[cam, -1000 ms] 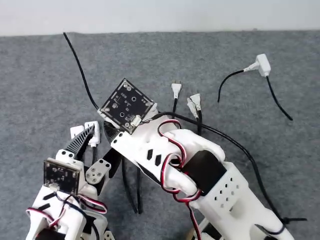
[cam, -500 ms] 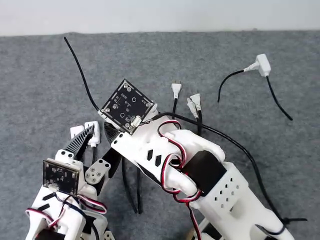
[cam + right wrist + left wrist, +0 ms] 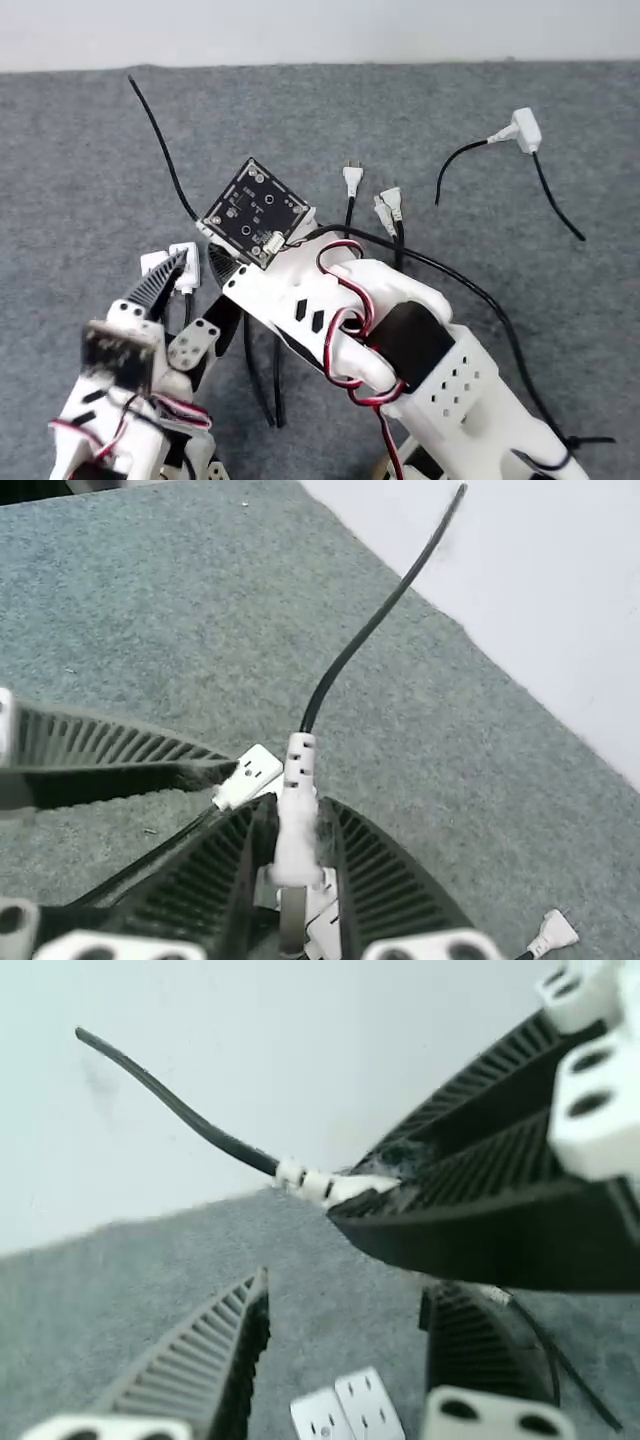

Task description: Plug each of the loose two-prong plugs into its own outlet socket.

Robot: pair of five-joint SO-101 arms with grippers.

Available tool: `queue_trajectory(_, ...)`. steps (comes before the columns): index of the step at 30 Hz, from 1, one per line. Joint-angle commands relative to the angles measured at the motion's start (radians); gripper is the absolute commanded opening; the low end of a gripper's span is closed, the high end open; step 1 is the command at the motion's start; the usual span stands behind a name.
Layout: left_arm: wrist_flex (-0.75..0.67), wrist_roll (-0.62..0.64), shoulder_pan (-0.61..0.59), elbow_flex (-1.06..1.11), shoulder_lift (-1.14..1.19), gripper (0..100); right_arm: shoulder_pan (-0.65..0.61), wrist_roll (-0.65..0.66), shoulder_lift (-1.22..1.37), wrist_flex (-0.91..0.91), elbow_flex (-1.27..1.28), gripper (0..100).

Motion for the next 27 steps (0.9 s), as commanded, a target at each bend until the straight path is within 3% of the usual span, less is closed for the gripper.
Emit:
queue_trajectory(1,0.015,-0.002,0.012,-0.113,-0.021,25,0.002,0.017,-0.010,-0.018,-0.012,0.8)
queue_trajectory(8,0.000,0.041,0.080,-0.099,-0.021,24,-0.039,0.018,-0.079,-0.016,-0.046,0.8)
queue_trajectory(12,-0.060,0.043,0.078,-0.068,-0.021,24,-0.035,0.018,-0.085,-0.018,-0.049,0.8)
queue_trajectory(27,-0.071,0.003,0.072,0.122,-0.021,24,-0.013,0.052,-0.093,0.038,-0.028,0.8)
